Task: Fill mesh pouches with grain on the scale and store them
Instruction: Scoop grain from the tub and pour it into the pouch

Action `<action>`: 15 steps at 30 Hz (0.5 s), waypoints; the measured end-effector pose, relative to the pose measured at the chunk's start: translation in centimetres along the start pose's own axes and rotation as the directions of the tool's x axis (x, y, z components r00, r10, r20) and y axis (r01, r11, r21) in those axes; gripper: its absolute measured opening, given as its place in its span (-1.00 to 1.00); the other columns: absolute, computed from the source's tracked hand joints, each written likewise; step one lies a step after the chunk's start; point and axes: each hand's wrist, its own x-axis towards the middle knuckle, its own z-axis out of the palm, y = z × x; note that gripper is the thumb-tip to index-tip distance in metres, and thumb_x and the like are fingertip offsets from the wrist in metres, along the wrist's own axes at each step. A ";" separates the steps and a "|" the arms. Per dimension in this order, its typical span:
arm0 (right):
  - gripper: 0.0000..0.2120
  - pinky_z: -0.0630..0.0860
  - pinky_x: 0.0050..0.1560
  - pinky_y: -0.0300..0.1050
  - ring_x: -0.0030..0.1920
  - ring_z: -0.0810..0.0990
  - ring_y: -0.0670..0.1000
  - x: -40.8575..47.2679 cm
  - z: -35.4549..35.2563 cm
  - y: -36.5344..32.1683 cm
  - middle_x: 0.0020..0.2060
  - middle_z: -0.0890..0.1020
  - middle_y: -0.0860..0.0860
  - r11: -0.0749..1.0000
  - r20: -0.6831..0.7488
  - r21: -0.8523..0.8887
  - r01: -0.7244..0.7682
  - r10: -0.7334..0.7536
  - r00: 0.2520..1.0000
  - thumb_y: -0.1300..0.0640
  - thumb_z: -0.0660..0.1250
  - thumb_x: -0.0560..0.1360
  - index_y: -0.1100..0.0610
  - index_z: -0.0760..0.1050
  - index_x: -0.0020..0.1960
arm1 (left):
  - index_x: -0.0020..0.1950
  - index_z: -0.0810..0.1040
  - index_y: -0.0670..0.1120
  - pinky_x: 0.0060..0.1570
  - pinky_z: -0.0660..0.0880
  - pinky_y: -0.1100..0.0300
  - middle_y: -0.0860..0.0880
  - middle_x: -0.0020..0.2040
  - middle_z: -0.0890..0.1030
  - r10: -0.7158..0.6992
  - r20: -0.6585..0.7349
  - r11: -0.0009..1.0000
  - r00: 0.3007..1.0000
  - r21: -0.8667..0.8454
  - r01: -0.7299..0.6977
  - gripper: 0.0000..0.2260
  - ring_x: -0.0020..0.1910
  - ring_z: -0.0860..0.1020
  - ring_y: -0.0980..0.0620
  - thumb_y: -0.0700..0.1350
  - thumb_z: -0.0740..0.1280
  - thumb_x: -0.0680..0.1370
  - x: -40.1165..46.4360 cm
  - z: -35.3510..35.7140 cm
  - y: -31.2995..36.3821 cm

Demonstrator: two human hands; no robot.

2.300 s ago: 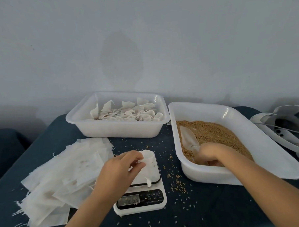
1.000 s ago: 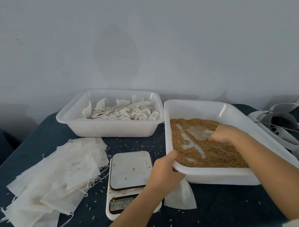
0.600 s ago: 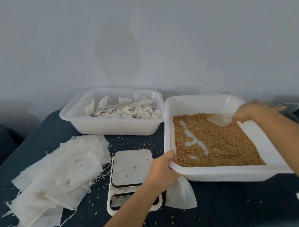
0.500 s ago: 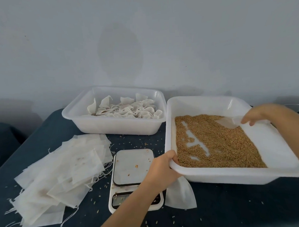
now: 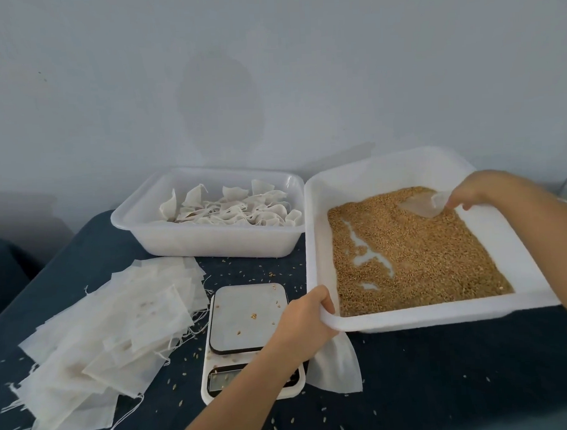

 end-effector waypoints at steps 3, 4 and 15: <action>-0.57 0.37 0.29 0.07 0.27 0.44 0.19 0.5 -1.2 -0.1 0.29 0.49 0.14 0.996 -0.065 -0.090 -0.019 0.013 0.998 -0.05 0.32 0.51 0.21 0.49 0.25 | -0.15 0.34 0.07 -0.41 0.34 0.34 0.09 -0.21 0.44 -0.010 0.050 1.000 0.999 -0.010 0.011 -0.78 -0.30 0.42 0.14 -0.18 0.36 0.46 0.2 -0.3 0.6; -0.63 0.39 0.28 0.07 0.22 0.47 0.19 0.7 -1.6 -0.1 0.25 0.51 0.14 0.993 -0.109 -0.117 -0.022 0.009 0.994 -0.05 0.34 0.48 0.20 0.53 0.15 | -0.14 0.34 0.07 -0.43 0.36 0.32 0.08 -0.20 0.45 -0.017 0.058 0.999 0.998 -0.027 0.018 -0.78 -0.31 0.42 0.12 -0.18 0.36 0.46 0.2 -0.3 0.8; -0.72 0.43 0.24 0.05 0.09 0.53 0.20 1.6 -0.5 1.6 0.08 0.55 0.17 0.994 -0.199 -0.091 -0.052 0.033 0.979 -0.03 0.36 0.46 0.21 0.57 -0.08 | -0.23 0.35 0.09 -0.43 0.37 0.37 0.04 -0.14 0.52 -0.059 0.048 0.995 0.997 -0.083 0.063 -0.78 -0.27 0.47 0.14 -0.18 0.32 0.48 -0.3 1.5 1.3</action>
